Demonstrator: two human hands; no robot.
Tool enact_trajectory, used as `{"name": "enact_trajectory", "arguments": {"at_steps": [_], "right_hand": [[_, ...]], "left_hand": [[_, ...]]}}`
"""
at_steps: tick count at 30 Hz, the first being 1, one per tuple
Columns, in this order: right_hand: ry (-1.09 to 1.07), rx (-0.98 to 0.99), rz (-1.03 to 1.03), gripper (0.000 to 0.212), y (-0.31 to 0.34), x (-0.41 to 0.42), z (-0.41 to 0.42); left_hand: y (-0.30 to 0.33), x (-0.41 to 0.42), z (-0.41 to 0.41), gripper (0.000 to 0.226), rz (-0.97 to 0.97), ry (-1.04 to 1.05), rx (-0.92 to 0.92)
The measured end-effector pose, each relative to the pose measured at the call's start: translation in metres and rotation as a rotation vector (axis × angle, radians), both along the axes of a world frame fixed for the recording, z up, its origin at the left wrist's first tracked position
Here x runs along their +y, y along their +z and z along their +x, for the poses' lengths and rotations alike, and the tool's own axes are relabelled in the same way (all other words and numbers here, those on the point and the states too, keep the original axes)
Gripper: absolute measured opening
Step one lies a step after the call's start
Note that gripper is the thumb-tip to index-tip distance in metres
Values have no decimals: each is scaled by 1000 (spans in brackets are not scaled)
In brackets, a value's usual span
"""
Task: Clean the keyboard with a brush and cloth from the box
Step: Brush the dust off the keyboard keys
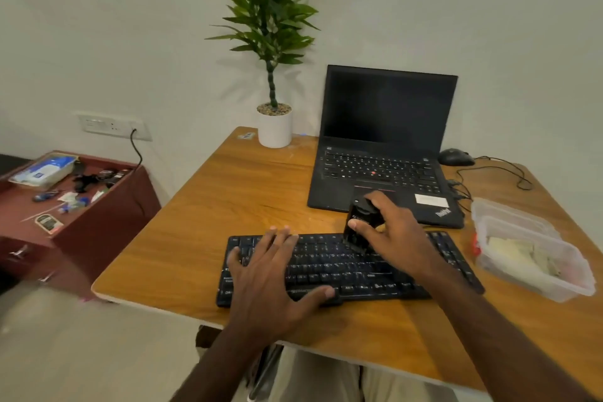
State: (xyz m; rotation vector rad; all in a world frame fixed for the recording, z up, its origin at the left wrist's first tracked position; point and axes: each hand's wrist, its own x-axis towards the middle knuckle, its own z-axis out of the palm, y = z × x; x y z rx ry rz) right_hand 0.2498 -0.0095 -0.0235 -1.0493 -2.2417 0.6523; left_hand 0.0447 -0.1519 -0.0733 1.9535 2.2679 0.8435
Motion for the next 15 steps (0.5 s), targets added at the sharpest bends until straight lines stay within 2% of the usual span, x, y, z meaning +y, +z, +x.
{"name": "enact_trajectory", "arguments": {"at_steps": [3, 6, 9, 12, 15], "right_hand": [[0, -15, -23, 30, 2, 0, -1], [17, 12, -64, 34, 0, -3, -1], [23, 69, -83, 29, -1, -6, -8], [95, 146, -113, 23, 3, -16, -31], [221, 190, -174, 25, 8, -30, -66]], "left_hand": [[1, -8, -52, 112, -17, 23, -13], [-4, -13, -105, 122, -218, -35, -1], [-7, -13, -127, 127, -352, -133, -18], [-7, -14, -130, 129, -334, -160, -18], [-6, -16, -129, 138, -339, -161, -41]]}}
